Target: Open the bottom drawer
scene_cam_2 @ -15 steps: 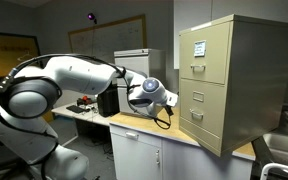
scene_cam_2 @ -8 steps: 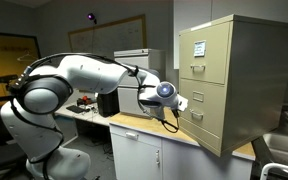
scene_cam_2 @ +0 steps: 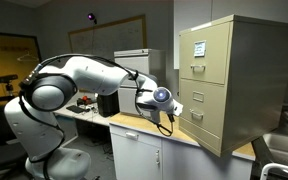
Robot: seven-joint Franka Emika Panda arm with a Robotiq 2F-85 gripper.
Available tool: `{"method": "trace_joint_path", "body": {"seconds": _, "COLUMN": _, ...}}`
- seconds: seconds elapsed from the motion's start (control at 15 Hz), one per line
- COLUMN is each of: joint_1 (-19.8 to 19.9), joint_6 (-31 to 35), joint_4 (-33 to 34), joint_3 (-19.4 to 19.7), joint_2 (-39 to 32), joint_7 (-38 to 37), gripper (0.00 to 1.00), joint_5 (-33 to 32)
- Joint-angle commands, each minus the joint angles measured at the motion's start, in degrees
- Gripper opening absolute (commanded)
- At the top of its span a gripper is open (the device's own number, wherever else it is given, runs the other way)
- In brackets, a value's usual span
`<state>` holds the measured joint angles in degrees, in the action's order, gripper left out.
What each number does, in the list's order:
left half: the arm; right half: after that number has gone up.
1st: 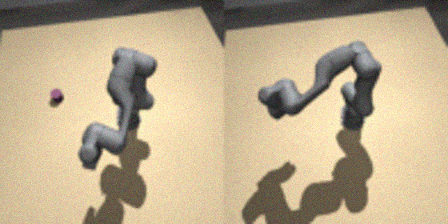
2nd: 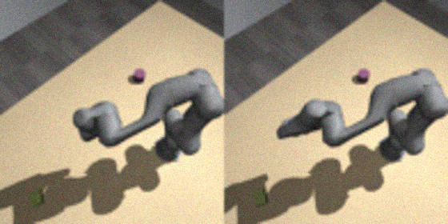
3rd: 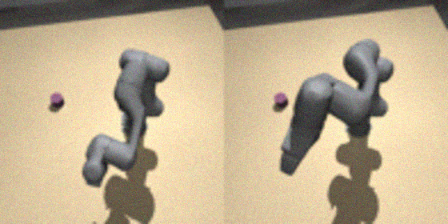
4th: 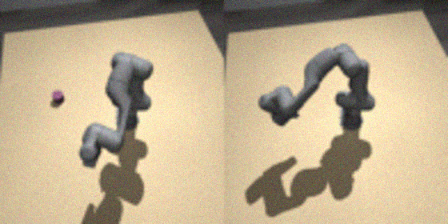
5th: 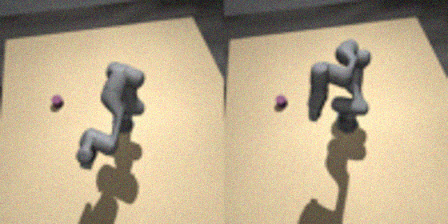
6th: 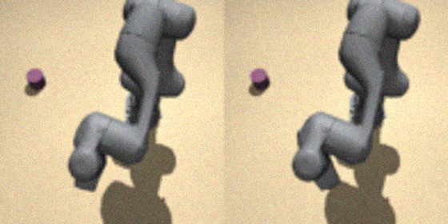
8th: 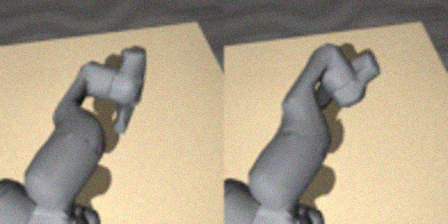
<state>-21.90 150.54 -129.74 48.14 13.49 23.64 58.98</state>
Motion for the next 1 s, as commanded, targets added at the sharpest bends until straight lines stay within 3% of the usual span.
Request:
{"method": "trace_joint_path", "body": {"seconds": 0.0, "joint_1": -1.65, "joint_6": 2.83, "joint_4": 1.32, "joint_3": 0.97, "joint_2": -2.94, "joint_7": 0.03, "gripper": 1.00, "joint_5": 6.31}}
{"method": "trace_joint_path", "body": {"seconds": 0.6, "joint_1": -0.60, "joint_6": -0.63, "joint_4": 11.62, "joint_3": 6.39, "joint_2": -12.71, "joint_7": -0.44, "gripper": 1.00, "joint_5": 14.94}}
{"method": "trace_joint_path", "body": {"seconds": 0.93, "joint_1": 1.52, "joint_6": -9.27, "joint_4": 17.08, "joint_3": 8.07, "joint_2": -23.08, "joint_7": -1.40, "gripper": 1.00, "joint_5": 21.51}}
